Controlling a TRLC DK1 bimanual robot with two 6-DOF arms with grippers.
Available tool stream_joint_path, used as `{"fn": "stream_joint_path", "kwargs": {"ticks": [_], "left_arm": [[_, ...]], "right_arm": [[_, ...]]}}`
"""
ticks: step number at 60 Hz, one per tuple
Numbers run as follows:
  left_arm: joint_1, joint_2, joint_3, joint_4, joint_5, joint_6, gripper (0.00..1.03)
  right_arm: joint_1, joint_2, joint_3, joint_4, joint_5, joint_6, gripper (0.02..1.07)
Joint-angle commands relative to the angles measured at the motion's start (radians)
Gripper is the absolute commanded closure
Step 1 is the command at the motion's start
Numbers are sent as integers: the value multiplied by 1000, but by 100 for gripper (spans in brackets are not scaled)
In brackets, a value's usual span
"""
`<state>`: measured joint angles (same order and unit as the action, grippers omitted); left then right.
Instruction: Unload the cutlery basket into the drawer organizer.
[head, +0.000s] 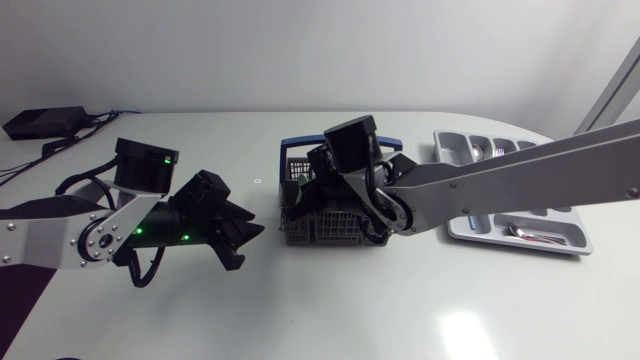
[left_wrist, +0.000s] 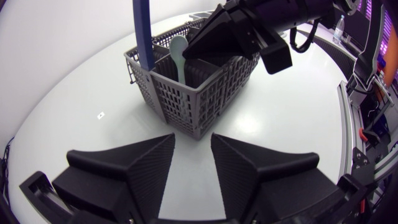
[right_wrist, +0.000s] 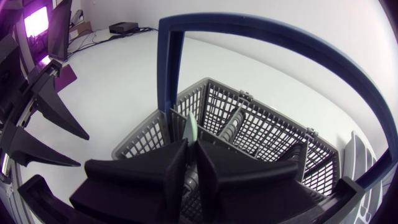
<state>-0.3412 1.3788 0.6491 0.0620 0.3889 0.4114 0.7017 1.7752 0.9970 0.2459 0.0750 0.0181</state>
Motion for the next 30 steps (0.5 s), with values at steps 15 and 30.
{"fn": "stream_joint_path", "kwargs": {"ticks": [15,30], "left_arm": [[5,-37,-34,10,13,-19,60],[8,-44,-35,10,11,-17,60]], "right_arm": [[28,-28,-67,47,2,-26,98],[67,-106,-124,87,35,-75,98]]}}
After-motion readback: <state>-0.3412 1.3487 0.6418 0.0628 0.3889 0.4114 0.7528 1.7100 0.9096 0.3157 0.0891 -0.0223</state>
